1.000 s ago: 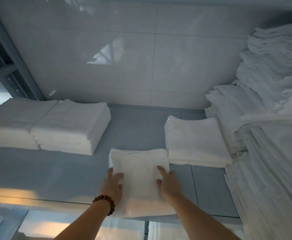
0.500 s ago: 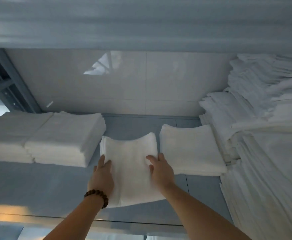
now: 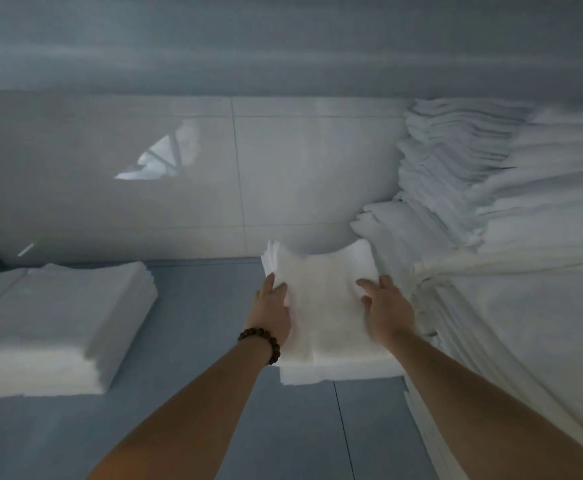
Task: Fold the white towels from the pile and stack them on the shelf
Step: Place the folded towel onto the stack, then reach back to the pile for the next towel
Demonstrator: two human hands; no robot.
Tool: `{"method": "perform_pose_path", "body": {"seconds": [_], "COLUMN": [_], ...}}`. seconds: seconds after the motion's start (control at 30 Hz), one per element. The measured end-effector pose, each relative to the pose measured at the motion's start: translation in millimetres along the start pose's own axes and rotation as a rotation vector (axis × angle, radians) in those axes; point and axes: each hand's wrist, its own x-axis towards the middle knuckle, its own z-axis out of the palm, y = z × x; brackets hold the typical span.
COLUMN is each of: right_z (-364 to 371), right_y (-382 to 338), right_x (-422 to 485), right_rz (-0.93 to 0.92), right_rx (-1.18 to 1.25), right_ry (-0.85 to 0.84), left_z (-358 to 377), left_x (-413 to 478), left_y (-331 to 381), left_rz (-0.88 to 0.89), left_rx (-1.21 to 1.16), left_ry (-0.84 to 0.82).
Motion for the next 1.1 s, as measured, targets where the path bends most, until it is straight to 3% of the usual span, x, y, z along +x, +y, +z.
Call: {"method": "perform_pose_path", "body": {"seconds": [0.2, 0.37, 0.53, 1.1], "right_z": [24.8, 46.1, 50.3, 56.1], "right_y": [40.0, 55.6, 59.1, 31.7], "right_x": [9.6, 4.9, 2.2, -36.7], "right_rz": [0.03, 0.062, 0.161, 0.141], "right_rx": [-0.144, -0.088, 0.038, 0.075], "right_ry": [-0.031, -0.092, -0.357, -0.454], "left_z": [44.1, 61.2, 76.2, 68.1], "left_x": [26.8, 24.1, 18.1, -23.4], "left_y": [3.2, -20.0, -30.6, -60.1], "left_rz": [-0.011, -0.045, -0.103, -0.181], "left_rx": [0.013, 0.03, -0.202, -0.261], "left_ry": [-0.092, -0.119, -0.206, -0.208]}}
